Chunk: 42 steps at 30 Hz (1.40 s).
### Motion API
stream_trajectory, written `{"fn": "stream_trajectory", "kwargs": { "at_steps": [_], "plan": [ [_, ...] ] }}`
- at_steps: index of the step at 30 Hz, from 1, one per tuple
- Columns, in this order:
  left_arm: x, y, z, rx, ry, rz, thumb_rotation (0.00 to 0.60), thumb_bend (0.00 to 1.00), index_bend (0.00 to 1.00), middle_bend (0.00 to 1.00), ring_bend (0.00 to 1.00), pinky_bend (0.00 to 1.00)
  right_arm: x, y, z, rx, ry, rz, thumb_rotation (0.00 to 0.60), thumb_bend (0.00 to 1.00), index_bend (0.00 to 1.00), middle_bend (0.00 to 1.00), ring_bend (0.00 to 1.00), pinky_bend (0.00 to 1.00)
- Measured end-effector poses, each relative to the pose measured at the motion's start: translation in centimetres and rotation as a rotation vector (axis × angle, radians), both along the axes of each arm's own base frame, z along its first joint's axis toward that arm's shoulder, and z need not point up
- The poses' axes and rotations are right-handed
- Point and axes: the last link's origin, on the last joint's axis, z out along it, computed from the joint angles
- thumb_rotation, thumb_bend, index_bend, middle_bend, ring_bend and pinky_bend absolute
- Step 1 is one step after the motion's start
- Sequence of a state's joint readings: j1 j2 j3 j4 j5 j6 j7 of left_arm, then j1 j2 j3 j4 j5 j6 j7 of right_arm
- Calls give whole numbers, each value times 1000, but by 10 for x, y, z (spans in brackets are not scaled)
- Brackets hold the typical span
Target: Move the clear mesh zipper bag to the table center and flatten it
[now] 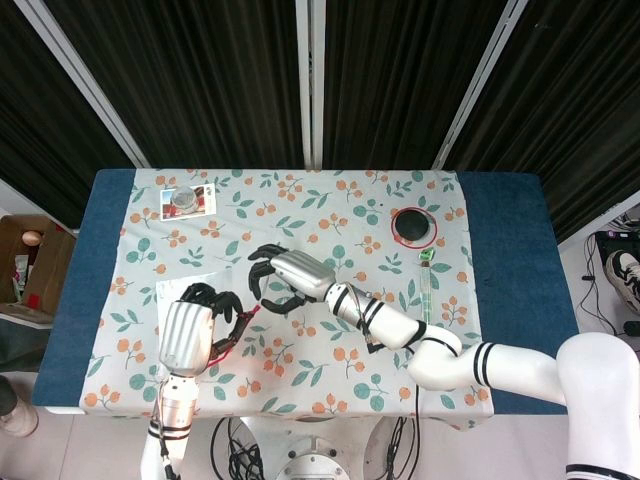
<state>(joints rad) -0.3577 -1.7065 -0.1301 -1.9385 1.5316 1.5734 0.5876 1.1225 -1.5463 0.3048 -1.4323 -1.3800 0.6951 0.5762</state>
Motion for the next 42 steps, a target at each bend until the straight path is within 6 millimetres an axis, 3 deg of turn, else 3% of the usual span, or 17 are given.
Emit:
{"fn": "stream_trajectory", "kwargs": {
  "at_steps": [14,29,42],
  "plan": [
    [-14,-3,-7,-26,-10,32,600,426,733,695,602,393,10,-4,24,-44,-54,-43,600,532,883,404,151,82],
    [-24,-2,-32,-115,27,58,600,425,732,695,602,393,10,-4,37,-58,-135,-58,600,538,891,410,160,82],
    [-60,7,-55,-193,159,156,600,428,732,693,599,393,6,-3,50,-73,-223,-69,600,537,891,418,172,82]
  ]
}}
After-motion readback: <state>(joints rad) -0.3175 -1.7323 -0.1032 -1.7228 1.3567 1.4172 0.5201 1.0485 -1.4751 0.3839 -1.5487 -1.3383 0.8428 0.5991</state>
